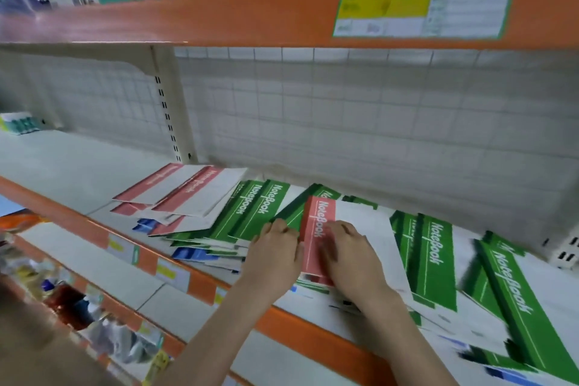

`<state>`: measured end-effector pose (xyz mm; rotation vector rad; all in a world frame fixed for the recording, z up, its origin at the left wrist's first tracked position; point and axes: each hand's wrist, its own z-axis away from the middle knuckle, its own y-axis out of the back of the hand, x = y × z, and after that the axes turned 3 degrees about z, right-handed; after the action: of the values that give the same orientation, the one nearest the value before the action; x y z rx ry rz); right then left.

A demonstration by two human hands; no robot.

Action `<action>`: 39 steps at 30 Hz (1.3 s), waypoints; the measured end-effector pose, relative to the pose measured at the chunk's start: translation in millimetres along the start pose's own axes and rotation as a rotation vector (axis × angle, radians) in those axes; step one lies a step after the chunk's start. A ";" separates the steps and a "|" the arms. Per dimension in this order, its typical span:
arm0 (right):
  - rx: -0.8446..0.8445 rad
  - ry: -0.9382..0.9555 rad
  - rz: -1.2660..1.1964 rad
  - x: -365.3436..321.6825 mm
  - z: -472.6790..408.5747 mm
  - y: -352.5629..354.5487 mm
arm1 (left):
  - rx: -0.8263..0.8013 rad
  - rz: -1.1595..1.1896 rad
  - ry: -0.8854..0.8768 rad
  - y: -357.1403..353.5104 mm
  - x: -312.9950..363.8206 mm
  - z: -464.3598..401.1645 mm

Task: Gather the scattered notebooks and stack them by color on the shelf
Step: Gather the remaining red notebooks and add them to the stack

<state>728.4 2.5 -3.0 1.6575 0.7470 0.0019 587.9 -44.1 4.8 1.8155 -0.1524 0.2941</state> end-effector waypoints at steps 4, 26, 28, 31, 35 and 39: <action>0.061 -0.044 0.021 4.8 -2.1 -9.8 | -0.022 0.181 -0.002 -3.2 3.0 -14.5; 0.081 0.094 -0.075 16.8 1.3 -13.5 | -0.129 0.909 0.110 -3.9 -3.5 -29.2; 0.120 0.102 -0.086 19.3 0.4 -15.5 | -0.151 0.845 0.036 -5.1 -5.6 -26.8; 0.188 0.057 -0.148 20.5 -0.4 -15.6 | -0.130 0.719 -0.021 -7.8 -3.9 -23.8; 0.247 0.006 -0.246 21.5 -0.5 -14.6 | -0.116 0.750 0.041 -8.9 3.3 -26.8; 0.244 0.002 -0.341 20.4 -0.3 -12.2 | -0.160 0.866 0.145 -9.0 7.7 -33.5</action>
<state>738.7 12.8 -21.9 1.7379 1.0568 -0.3402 593.5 -9.1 6.6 1.4736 -0.8384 0.9849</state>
